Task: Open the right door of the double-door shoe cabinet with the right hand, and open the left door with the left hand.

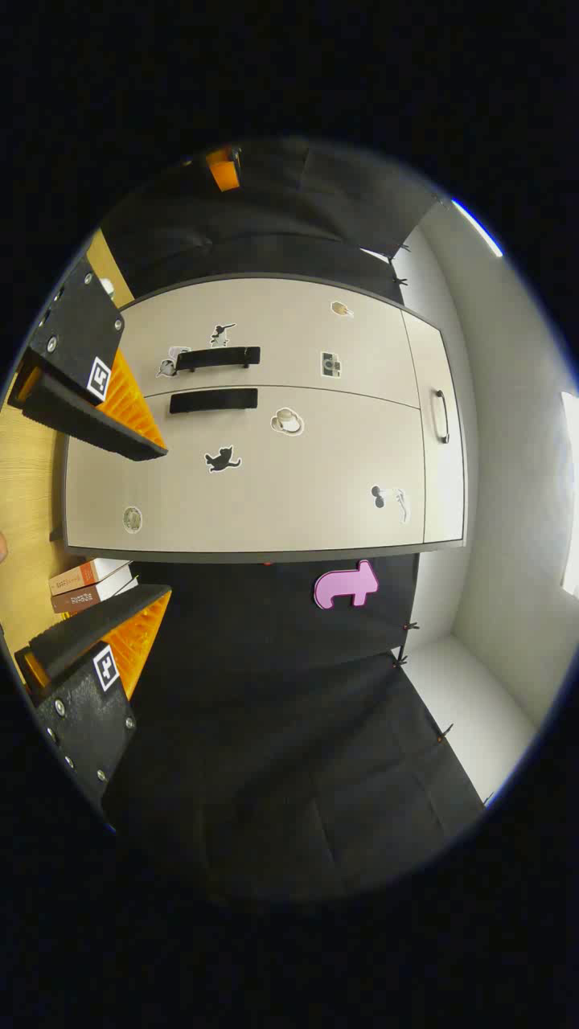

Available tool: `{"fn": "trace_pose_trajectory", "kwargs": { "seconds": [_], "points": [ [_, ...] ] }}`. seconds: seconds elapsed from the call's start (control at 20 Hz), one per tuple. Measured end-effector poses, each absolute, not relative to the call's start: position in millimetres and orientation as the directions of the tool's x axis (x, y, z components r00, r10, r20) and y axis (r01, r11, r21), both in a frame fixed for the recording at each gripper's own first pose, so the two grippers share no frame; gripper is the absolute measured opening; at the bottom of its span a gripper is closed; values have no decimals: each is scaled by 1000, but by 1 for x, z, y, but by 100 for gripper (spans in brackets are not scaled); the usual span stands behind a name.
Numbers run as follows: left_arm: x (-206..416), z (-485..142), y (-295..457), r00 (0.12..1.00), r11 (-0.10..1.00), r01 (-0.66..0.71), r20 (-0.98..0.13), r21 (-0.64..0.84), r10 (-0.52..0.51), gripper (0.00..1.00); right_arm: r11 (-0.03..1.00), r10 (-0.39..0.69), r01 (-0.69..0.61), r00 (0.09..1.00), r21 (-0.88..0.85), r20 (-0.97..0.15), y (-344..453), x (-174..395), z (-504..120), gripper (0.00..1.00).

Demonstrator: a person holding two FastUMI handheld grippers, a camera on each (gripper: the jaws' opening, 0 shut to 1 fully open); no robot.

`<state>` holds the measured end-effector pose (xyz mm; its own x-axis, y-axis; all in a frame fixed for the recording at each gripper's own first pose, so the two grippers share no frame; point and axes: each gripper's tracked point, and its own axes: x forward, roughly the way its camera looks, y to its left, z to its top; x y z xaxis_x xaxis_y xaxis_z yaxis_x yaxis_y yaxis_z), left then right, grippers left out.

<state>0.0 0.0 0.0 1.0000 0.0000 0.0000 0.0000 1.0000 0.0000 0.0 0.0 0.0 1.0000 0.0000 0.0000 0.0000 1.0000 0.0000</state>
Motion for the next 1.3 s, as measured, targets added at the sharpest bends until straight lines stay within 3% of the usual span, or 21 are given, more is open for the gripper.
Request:
{"fn": "trace_pose_trajectory", "kwargs": {
  "seconds": [1.3],
  "points": [
    [-2,4,-29,996,996,88,-8,9,-88,96,999,39,-39,999,-16,-9,30,6,4,94]
  ]
}}
